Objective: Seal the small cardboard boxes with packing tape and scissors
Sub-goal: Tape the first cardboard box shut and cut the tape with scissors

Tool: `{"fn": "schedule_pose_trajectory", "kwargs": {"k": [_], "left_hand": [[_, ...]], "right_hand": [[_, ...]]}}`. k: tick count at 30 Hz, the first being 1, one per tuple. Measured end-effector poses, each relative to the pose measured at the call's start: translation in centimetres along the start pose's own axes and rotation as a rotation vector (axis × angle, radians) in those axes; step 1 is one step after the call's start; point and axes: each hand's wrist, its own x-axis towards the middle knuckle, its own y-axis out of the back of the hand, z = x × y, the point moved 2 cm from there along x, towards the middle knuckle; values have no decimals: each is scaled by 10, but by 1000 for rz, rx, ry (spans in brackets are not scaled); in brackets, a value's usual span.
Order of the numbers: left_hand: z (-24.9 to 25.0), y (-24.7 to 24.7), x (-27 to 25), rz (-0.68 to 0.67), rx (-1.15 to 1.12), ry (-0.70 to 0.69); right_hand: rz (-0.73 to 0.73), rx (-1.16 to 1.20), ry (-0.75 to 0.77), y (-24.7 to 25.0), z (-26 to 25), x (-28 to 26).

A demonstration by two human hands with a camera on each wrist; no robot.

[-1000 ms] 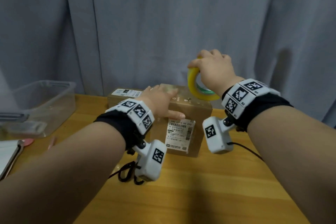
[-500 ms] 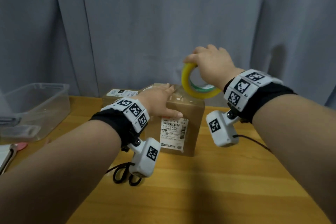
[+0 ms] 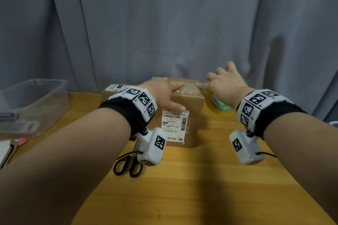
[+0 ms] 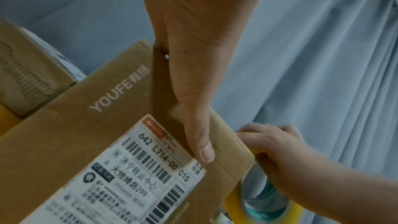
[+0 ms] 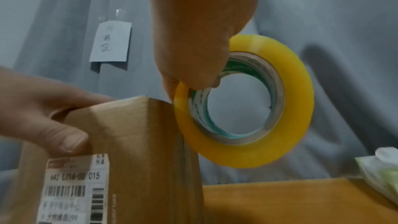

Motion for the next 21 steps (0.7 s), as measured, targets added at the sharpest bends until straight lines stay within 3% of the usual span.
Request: {"fn": "schedule_pose_trajectory", "kwargs": {"k": [5, 9, 14, 18, 21], "left_hand": [[-13, -6, -14, 94, -90, 22], [-13, -3, -12, 82, -46, 67], [7, 3, -9, 65, -28, 2], [-4, -8, -6, 125, -190, 14], [-8, -20, -9, 170, -442, 18]], "right_hand": [[22, 168, -69, -9, -5, -2], [35, 264, -117, -16, -7, -5], [88, 356, -146, -18, 0, -6], [167, 456, -204, -4, 23, -2], [303, 568, -253, 7, 41, 5]]}}
